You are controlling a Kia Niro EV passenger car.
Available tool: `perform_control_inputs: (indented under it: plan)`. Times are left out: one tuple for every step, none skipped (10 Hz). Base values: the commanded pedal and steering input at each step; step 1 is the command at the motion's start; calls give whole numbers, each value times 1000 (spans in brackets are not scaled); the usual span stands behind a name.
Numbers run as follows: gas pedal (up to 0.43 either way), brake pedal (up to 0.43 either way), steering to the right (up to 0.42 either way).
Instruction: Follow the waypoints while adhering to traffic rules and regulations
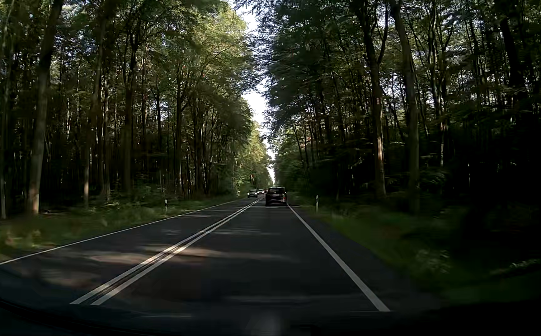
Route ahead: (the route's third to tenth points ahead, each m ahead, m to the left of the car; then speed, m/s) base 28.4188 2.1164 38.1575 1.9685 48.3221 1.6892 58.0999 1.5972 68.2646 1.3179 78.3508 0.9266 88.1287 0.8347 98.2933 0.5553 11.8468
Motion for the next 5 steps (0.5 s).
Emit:
perform_control_inputs:
  plan:
    - [0,0,-2]
    - [0,0,-2]
    - [0,0,-2]
    - [0,0,-1]
    - [0,0,0]
